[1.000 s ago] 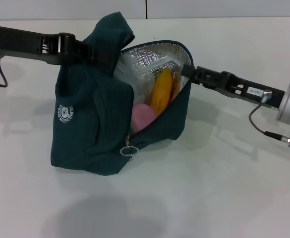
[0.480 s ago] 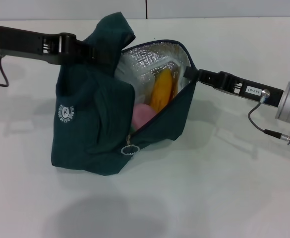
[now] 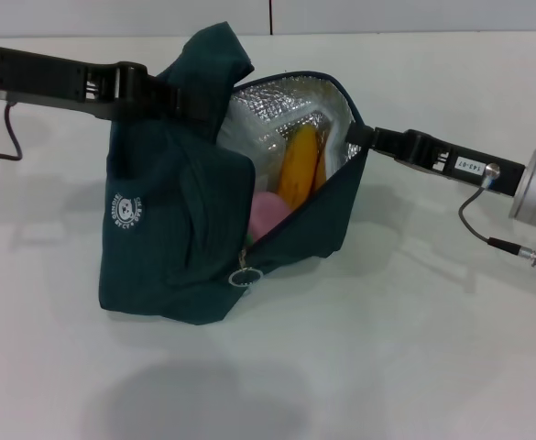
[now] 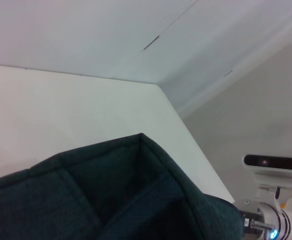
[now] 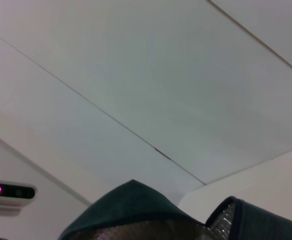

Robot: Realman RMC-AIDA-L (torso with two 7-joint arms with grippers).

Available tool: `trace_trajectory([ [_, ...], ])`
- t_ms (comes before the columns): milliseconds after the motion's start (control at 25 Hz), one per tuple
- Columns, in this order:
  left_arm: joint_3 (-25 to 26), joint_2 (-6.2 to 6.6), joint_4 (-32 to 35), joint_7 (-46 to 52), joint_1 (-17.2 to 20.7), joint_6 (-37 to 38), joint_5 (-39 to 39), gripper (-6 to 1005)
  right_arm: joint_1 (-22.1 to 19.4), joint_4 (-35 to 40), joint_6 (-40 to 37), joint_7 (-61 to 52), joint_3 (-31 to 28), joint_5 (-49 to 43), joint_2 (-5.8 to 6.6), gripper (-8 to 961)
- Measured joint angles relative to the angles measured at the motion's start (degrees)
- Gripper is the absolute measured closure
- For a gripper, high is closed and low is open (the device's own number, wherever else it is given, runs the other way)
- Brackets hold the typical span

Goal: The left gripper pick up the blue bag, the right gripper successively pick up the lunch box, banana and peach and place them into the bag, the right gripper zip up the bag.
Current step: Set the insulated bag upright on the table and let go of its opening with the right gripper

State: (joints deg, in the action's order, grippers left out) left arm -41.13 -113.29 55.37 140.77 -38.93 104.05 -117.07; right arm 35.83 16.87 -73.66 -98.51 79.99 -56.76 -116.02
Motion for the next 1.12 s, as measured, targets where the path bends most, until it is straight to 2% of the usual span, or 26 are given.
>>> trace_trajectory([
  [160, 0.0, -0.05, 0.0, -0.1, -0.1, 0.0, 0.0, 955, -0.4, 0.2, -1.6, 0.6, -0.2, 1.6, 0.18, 941],
  [360, -0.1, -0.13, 0.0, -0.2, -0.3, 0.1, 1.7, 955, -1.5, 0.6, -6.1, 3.5, -0.5, 5.7, 0.82, 942],
  [480, -0.1, -0.36, -0.7, -0.3, -0.6, 0.2, 3.1, 955, -3.3, 2.1, -11.0, 5.1, -3.4, 6.5, 1.43, 942],
  [680, 0.3, -0.68, -8.7, -2.9, -1.7, -1.3, 4.4, 955, -7.0, 6.7, -19.3, 7.0, -8.0, 6.2, 2.54, 941],
  [840, 0.3, -1.60, -13.0, -5.3, -2.1, -4.9, 4.4, 955, -8.0, 7.3, -19.9, 7.3, -8.1, 5.8, 3.29, 930],
  [1120, -0.2, -3.18, -15.5, -7.8, -0.1, -7.6, 3.8, 950, -8.0, 6.7, -18.1, 7.7, -8.2, 2.3, 3.04, 906],
])
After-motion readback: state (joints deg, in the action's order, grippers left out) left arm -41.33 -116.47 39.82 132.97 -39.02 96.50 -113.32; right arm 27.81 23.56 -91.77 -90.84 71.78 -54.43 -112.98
